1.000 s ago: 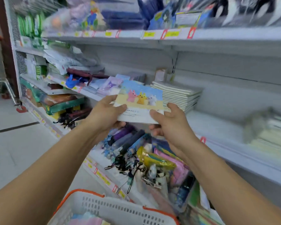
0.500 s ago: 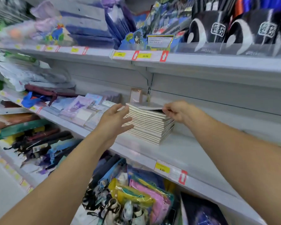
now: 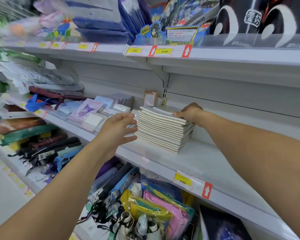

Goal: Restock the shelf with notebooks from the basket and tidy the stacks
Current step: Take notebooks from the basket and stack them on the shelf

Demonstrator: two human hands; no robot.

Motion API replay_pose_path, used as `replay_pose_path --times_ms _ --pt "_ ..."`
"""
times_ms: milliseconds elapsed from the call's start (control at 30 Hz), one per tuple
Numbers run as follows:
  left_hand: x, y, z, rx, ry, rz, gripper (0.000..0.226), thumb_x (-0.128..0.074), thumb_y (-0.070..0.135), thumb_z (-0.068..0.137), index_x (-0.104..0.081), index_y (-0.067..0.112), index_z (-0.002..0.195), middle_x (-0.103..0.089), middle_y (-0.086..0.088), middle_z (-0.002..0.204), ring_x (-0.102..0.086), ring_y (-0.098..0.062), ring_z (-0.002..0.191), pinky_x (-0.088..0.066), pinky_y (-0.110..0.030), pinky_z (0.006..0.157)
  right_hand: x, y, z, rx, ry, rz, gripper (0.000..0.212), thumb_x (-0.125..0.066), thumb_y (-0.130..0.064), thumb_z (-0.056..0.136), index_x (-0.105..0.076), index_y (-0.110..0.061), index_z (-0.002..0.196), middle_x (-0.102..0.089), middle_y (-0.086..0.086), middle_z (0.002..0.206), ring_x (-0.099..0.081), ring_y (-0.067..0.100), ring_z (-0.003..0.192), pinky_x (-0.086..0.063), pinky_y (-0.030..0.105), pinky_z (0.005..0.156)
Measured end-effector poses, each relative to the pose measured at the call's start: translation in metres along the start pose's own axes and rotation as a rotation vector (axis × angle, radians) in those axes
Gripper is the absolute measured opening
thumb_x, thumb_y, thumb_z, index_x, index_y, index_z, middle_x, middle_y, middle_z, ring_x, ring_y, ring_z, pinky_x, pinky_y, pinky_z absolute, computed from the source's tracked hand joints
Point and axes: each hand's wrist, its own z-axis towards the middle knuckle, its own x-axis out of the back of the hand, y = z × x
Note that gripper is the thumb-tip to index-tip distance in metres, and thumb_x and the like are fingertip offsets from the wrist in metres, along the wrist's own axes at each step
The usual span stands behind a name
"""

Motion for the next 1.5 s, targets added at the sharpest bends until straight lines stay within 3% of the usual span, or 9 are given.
replay_pose_path --times_ms 200,333,400,533,600,700,867,1267,1500 --pt "0.035 -0.014 -0.017 0.085 -0.062 0.388 0.017 -0.058 0.029 0.097 -0.064 0.018 0.109 -0.067 -0.003 0.113 -0.066 -0.018 0.1 -0.057 -0.029 0.071 0.011 -0.006 -0.042 0.062 0.134 -0.088 0.05 -0.065 -0.035 0.093 -0.057 -0.007 0.134 -0.058 0.012 0.136 -0.058 0.03 0.119 -0.049 0.035 0.1" --pt "0.083 -0.027 -0.051 0.209 -0.211 0.836 0.026 -0.055 0.033 0.097 -0.064 0.012 0.11 -0.068 -0.009 0.111 -0.066 -0.022 0.098 -0.056 -0.026 0.069 -0.044 -0.008 -0.164 0.299 0.732 0.408 0.015 -0.057 -0.017 0.089 -0.07 -0.014 0.097 -0.07 0.0 0.086 -0.064 0.016 0.082 -0.046 0.026 0.076" --pt "0.107 -0.037 -0.078 0.281 -0.26 1.073 0.029 -0.054 0.034 0.097 -0.064 0.009 0.107 -0.067 -0.014 0.109 -0.066 -0.024 0.091 -0.054 -0.026 0.062 -0.115 -0.017 -0.237 0.375 0.525 0.568 0.012 -0.058 -0.017 0.088 -0.067 -0.011 0.083 -0.065 -0.001 0.07 -0.057 0.012 0.064 -0.044 0.027 0.064" --pt "0.155 -0.057 -0.14 0.612 -0.451 1.37 0.029 -0.052 0.037 0.098 -0.063 0.016 0.114 -0.068 -0.003 0.107 -0.068 -0.019 0.096 -0.059 -0.036 0.08 -0.283 -0.008 -0.341 0.022 -0.644 0.487 0.033 -0.074 -0.029 0.085 -0.064 0.0 0.074 -0.057 0.01 0.067 -0.057 0.023 0.061 -0.054 0.037 0.057" --pt "0.179 -0.061 -0.172 0.769 -0.468 1.415 0.033 -0.052 0.04 0.097 -0.062 0.016 0.117 -0.069 0.0 0.106 -0.068 -0.016 0.097 -0.059 -0.037 0.084 -0.341 0.011 -0.377 -0.085 -0.843 0.303 0.047 -0.08 -0.04 0.078 -0.049 -0.008 0.064 -0.048 0.008 0.061 -0.056 0.025 0.059 -0.055 0.041 0.056" --pt "0.208 -0.07 -0.211 0.867 -0.397 1.366 0.035 -0.053 0.043 0.096 -0.062 0.017 0.119 -0.069 0.002 0.106 -0.068 -0.014 0.098 -0.058 -0.037 0.085 -0.384 0.035 -0.418 -0.254 -0.882 0.242 0.05 -0.084 -0.047 0.072 -0.054 -0.009 0.084 -0.061 0.009 0.08 -0.062 0.022 0.068 -0.057 0.035 0.058" --pt "0.225 -0.074 -0.22 0.9 -0.409 1.377 0.037 -0.052 0.046 0.096 -0.06 0.02 0.121 -0.067 0.002 0.11 -0.066 -0.015 0.102 -0.057 -0.037 0.086 -0.426 0.051 -0.461 -0.295 -0.762 0.296 0.115 -0.091 -0.047 0.059 -0.027 -0.007 0.145 -0.048 0.012 0.141 -0.053 0.032 0.124 -0.054 0.044 0.087" --pt "0.227 -0.088 -0.217 0.902 -0.57 1.595 0.037 -0.051 0.049 0.095 -0.06 0.022 0.118 -0.064 0.004 0.112 -0.065 -0.011 0.098 -0.057 -0.034 0.085 -0.428 0.07 -0.46 -0.304 -0.812 0.339 0.036 -0.088 -0.032 0.071 -0.058 -0.017 0.082 -0.062 0.002 0.084 -0.066 0.025 0.08 -0.051 0.033 0.065" --pt "0.212 -0.089 -0.207 0.896 -0.527 1.467 0.039 -0.05 0.048 0.096 -0.059 0.021 0.122 -0.065 0.005 0.114 -0.065 -0.012 0.103 -0.055 -0.037 0.092 -0.414 0.073 -0.454 -0.37 -0.929 0.495 0.009 -0.074 -0.013 0.087 -0.065 -0.013 0.09 -0.072 0.01 0.105 -0.069 0.025 0.089 -0.052 0.03 0.062"
